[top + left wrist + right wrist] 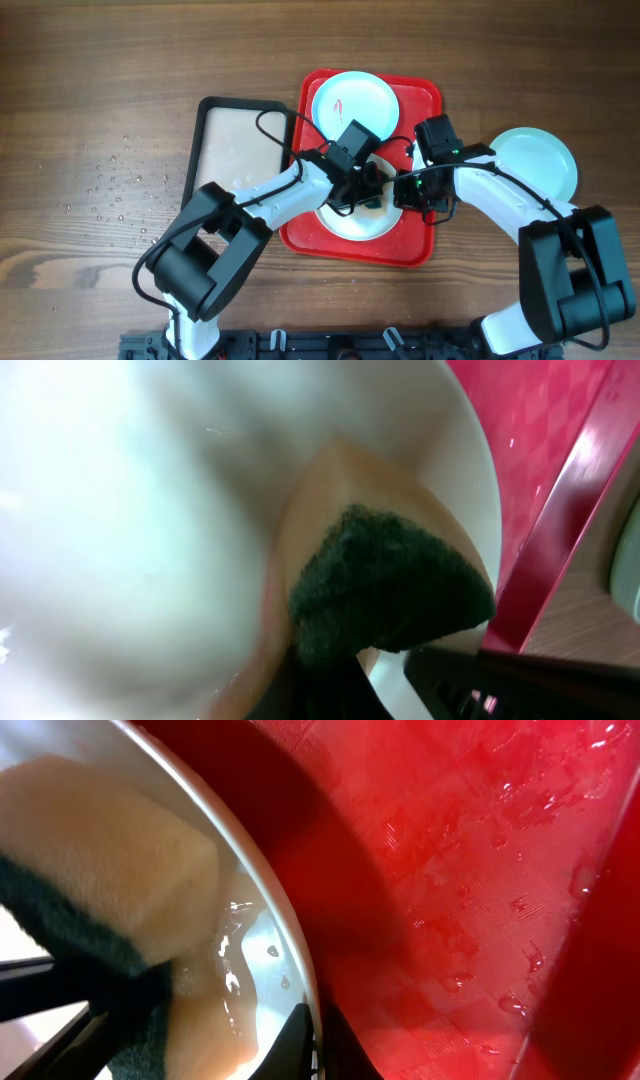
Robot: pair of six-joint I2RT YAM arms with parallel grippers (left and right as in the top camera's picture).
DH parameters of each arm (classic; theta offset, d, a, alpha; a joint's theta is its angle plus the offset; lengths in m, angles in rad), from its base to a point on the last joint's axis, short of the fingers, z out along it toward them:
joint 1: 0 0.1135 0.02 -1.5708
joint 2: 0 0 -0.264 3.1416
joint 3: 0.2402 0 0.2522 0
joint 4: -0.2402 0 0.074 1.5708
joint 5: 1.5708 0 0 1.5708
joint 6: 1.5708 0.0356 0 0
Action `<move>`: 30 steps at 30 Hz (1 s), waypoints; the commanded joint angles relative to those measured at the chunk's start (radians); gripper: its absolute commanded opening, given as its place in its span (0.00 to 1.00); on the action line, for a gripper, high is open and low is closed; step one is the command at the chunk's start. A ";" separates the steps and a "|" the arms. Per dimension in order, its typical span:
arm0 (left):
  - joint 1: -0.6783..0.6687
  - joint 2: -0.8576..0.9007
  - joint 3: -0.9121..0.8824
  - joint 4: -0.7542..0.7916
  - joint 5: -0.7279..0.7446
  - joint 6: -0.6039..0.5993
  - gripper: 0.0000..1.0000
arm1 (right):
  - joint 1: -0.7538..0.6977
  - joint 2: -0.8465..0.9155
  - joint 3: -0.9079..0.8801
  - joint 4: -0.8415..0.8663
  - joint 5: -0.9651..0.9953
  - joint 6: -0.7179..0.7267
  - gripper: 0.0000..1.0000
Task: Clean dirty plates on tray and stack at the side
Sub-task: 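Scrub the white plate with the sponge held in the left gripper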
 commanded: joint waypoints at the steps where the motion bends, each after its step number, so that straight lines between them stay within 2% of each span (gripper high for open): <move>1: -0.020 0.065 -0.033 -0.092 0.052 -0.011 0.04 | 0.003 0.020 0.001 -0.004 0.036 -0.004 0.05; 3: 0.015 0.062 -0.027 -0.210 0.010 -0.011 0.04 | 0.003 0.020 0.001 -0.008 0.035 -0.004 0.04; 4: 0.077 0.040 0.000 -0.381 -0.150 -0.011 0.04 | 0.003 0.020 0.001 -0.007 0.036 -0.008 0.05; 7: 0.128 -0.005 0.035 -0.504 -0.348 -0.011 0.04 | 0.003 0.020 0.001 -0.006 0.036 -0.008 0.05; 8: 0.153 -0.051 0.043 -0.529 -0.460 0.016 0.04 | 0.003 0.020 0.001 -0.006 0.036 -0.008 0.05; 10: 0.159 -0.079 0.042 -0.522 -0.502 0.016 0.04 | 0.003 0.020 0.001 -0.006 0.036 -0.008 0.05; 12: 0.156 -0.077 0.042 -0.478 -0.445 0.015 0.04 | 0.003 0.020 0.001 -0.007 0.036 -0.008 0.05; 17: 0.072 -0.020 0.018 -0.195 -0.099 0.015 0.04 | 0.003 0.020 0.001 -0.008 0.035 -0.008 0.05; 21: -0.001 0.048 0.018 -0.054 -0.019 0.015 0.04 | 0.003 0.020 0.001 -0.008 0.035 -0.008 0.05; 23: -0.005 0.051 0.018 -0.048 0.023 0.016 0.04 | 0.003 0.020 0.001 -0.009 0.035 -0.008 0.04; 26: 0.000 0.048 0.018 -0.085 0.097 0.099 0.04 | 0.003 0.020 0.001 -0.009 0.035 -0.008 0.05; 28: 0.029 0.021 0.019 -0.178 0.071 0.160 0.04 | 0.003 0.020 0.001 -0.008 0.035 -0.026 0.04; 30: 0.078 -0.042 0.045 -0.323 -0.064 0.174 0.04 | 0.003 0.020 0.001 -0.007 0.035 -0.039 0.04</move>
